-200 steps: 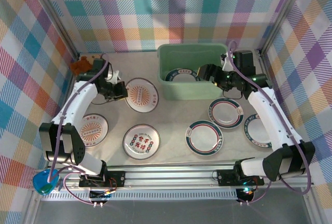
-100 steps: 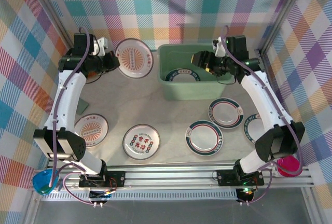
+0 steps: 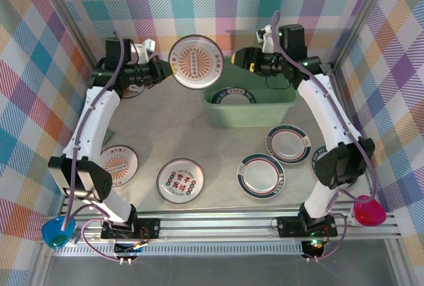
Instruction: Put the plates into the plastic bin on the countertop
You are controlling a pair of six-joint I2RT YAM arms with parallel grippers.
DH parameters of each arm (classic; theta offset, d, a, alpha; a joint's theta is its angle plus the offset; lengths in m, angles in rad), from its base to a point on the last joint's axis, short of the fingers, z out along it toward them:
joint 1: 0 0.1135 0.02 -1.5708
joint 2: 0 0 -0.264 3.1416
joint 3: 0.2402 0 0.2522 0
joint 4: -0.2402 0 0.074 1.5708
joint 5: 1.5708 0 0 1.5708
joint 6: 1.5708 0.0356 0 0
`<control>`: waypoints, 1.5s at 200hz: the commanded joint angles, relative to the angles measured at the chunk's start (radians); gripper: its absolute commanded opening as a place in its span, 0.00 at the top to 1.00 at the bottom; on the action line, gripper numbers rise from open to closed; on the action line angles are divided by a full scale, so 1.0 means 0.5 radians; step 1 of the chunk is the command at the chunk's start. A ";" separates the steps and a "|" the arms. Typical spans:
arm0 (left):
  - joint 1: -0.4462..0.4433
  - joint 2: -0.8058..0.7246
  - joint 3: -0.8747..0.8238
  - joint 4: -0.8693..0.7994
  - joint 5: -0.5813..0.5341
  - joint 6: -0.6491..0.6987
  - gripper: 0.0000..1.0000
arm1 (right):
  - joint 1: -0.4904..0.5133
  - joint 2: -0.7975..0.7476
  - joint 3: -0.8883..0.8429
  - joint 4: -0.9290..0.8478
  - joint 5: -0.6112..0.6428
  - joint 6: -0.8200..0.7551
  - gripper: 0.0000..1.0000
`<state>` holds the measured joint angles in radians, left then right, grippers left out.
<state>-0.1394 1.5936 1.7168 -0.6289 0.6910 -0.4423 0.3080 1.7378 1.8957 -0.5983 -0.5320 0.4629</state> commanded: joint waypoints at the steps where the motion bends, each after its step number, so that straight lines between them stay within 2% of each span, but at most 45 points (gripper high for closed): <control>1: -0.065 -0.005 -0.039 0.208 0.164 -0.122 1.00 | 0.016 0.027 0.032 0.030 0.058 0.004 0.38; 68: -0.181 0.040 -0.090 0.323 0.180 -0.185 1.00 | 0.016 -0.015 -0.115 0.085 0.132 0.036 0.48; 129: -0.191 0.049 -0.083 0.279 0.142 -0.153 1.00 | 0.016 0.006 -0.128 0.076 0.072 0.050 0.71; 204: -0.189 0.073 -0.074 0.270 0.143 -0.144 1.00 | 0.016 0.025 -0.122 0.075 -0.034 0.046 0.90; 219: -0.191 0.079 -0.073 0.282 0.152 -0.163 0.88 | 0.014 -0.005 -0.156 0.123 0.006 0.055 0.93; 240: -0.191 0.080 -0.071 0.271 0.124 -0.145 0.63 | 0.006 -0.054 -0.215 0.227 0.059 0.096 1.00; 264: -0.185 0.078 -0.056 0.276 0.072 -0.134 0.41 | -0.026 -0.054 -0.220 0.316 0.039 0.170 1.00; 277: -0.173 0.074 -0.044 0.290 0.038 -0.134 0.33 | -0.061 -0.048 -0.207 0.331 0.048 0.197 1.00; 300: -0.131 0.056 -0.050 0.324 -0.041 -0.133 0.28 | -0.152 -0.017 -0.180 0.316 0.092 0.204 1.00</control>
<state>-0.2241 1.6409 1.6722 -0.5152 0.7094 -0.5114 0.2821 1.7428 1.7863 -0.5045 -0.5053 0.5392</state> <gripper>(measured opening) 0.696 0.069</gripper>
